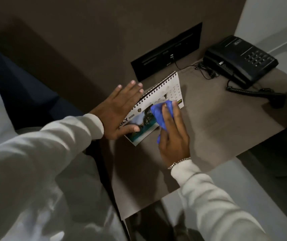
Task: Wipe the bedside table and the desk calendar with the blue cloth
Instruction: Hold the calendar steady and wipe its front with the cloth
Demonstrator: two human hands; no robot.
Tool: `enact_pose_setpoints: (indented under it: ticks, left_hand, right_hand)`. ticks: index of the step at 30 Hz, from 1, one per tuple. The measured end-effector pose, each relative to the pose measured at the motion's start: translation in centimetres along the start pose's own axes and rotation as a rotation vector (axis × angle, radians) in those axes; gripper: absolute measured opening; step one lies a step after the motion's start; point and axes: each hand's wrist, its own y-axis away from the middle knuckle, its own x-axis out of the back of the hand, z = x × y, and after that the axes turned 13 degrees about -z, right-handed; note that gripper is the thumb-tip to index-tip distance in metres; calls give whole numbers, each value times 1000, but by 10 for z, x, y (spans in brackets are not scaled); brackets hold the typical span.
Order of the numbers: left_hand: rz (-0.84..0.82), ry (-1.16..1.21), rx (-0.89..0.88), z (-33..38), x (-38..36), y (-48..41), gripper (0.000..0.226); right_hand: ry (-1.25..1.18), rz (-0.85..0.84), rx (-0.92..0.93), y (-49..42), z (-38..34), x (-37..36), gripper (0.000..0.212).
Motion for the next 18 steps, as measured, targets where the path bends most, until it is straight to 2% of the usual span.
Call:
enact_pose_setpoints:
  ticks: [5,13,18]
  left_hand:
    - [58,109,-63,-5,-22,-5,104]
    - [87,94,-129,-11,-27,-9,109]
    - [66,79,-143,-12,-25,-11,110]
  right_hand:
    - [-21,32,47,-3,4,-40,54]
    - [-47,60,119,-7,13,-83,62]
    - [-91,197,76,-30,23,-75,54]
